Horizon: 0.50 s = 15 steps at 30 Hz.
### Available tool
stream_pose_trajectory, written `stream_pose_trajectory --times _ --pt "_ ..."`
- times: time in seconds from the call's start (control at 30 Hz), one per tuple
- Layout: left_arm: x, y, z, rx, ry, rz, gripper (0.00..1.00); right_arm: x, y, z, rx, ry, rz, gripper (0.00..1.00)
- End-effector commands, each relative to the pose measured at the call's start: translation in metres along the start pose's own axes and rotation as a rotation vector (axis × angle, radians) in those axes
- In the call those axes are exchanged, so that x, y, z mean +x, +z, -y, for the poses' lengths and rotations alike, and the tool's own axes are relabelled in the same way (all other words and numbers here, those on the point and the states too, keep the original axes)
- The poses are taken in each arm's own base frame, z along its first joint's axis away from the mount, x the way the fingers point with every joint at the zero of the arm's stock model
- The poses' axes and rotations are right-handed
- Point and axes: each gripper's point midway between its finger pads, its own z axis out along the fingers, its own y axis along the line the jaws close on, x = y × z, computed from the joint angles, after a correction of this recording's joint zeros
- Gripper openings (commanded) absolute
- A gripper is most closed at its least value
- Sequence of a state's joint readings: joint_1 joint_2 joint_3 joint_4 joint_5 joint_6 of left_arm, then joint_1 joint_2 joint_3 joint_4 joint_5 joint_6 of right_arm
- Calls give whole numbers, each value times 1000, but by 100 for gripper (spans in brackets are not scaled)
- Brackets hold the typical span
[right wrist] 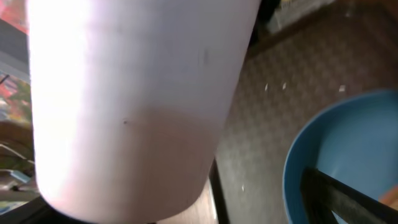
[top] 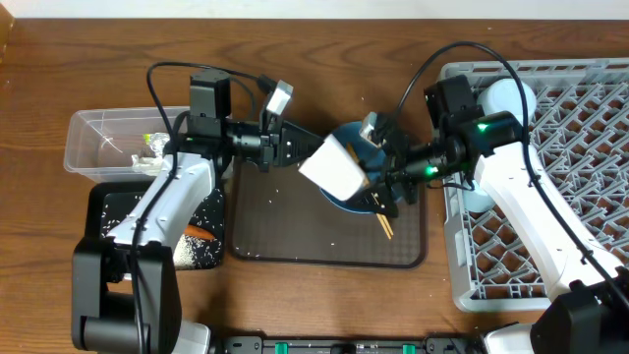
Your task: Sort waste into correct bins and load items into the dishwasher rack
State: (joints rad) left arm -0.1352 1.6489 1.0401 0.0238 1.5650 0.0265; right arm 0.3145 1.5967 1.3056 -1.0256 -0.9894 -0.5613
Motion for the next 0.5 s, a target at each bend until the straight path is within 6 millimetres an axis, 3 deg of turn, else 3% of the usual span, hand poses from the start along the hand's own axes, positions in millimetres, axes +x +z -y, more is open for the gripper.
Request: stream_pose_trajectory --times 0.0,0.3,0.47 --pt "3 3 -2 -12 7 -6 6 9 -1 4 25 6 -37 99" --pt "0 -10 -10 -57 -17 19 6 25 -6 -19 -77 -91 -64 99" --pt "0 -10 -10 -53 -27 19 6 20 -5 -13 -59 -139 -44 99"
